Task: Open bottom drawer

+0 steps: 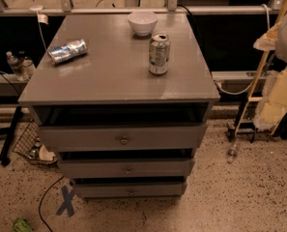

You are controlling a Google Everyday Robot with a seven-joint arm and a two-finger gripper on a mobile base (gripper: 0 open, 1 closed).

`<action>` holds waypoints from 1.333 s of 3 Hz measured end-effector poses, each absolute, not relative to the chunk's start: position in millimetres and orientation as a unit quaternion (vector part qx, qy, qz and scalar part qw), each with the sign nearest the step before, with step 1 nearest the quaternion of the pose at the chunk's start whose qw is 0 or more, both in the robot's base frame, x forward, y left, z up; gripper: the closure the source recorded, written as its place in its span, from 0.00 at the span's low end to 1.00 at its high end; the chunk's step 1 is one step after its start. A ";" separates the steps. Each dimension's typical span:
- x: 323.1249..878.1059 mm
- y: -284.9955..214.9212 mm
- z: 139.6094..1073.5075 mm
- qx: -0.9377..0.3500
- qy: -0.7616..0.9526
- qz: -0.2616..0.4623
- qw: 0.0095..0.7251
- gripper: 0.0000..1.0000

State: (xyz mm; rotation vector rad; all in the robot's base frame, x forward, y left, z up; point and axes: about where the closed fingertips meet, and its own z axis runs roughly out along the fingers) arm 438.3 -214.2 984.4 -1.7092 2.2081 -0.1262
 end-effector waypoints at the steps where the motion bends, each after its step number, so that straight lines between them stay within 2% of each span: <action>1: 438.3 -214.1 984.4 -0.602 0.778 -0.045 0.172 0.00; 2: 431.6 -210.5 950.0 -0.610 0.777 -0.034 0.150 0.00; 4: 408.2 -183.4 753.5 -0.629 0.771 0.057 0.078 0.00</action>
Offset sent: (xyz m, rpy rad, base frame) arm -0.0371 0.0170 -0.1894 -0.0720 0.2762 0.0768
